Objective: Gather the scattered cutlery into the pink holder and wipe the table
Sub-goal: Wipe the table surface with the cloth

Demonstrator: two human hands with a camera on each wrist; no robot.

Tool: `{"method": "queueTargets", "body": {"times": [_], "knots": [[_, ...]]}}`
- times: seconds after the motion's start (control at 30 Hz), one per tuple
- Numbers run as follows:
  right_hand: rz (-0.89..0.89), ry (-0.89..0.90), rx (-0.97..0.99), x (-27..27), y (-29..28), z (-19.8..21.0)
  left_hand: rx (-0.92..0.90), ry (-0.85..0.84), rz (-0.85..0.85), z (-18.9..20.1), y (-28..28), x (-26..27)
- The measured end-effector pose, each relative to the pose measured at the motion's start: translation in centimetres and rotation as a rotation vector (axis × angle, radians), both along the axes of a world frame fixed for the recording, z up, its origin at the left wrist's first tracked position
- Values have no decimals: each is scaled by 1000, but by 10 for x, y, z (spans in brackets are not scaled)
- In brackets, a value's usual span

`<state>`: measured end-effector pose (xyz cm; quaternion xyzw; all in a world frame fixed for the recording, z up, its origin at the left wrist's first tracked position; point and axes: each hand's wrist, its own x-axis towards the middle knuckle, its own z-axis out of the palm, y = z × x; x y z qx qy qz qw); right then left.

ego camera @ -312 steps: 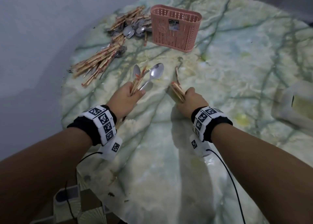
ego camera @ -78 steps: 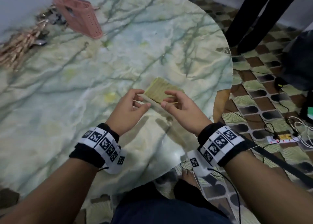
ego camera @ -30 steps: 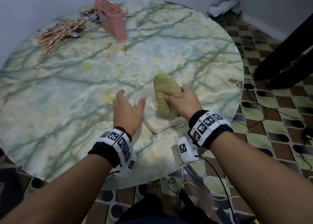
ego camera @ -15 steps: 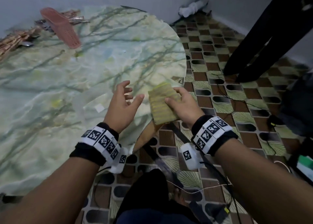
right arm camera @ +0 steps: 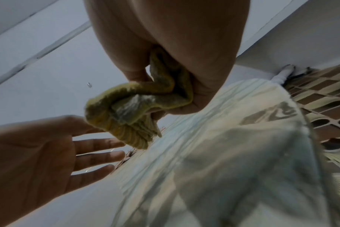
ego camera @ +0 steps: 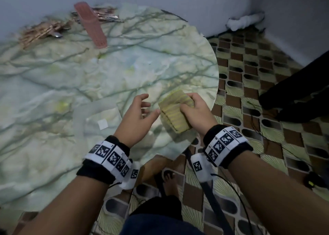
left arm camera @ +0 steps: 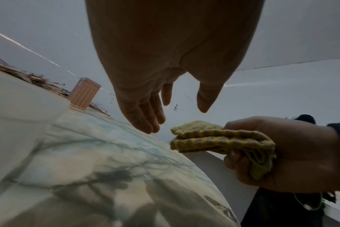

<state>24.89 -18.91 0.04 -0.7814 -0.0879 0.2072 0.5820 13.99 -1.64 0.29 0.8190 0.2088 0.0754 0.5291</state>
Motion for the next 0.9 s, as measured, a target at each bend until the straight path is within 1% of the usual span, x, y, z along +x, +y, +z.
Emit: {"method": "queueTargets", "body": {"times": [0.1,0.2,0.33,0.5,0.67,0.9], "knots": [[68,-17,-48,27,22,-4,-21,27,50,-4,4,15],[133,7,-28,51,41,-3,10,60,79,-3,9,28],[222,24,-35,72,61,-5,-7,80,159,-3,15,36],[372,22,-74,102,89,-11,7,92,311,-6,25,49],[519,30,-83,141,112,-16,-6,103,458,-9,24,68],[724,42,-63,212,124,-21,2,124,696,-8,6,126]]}}
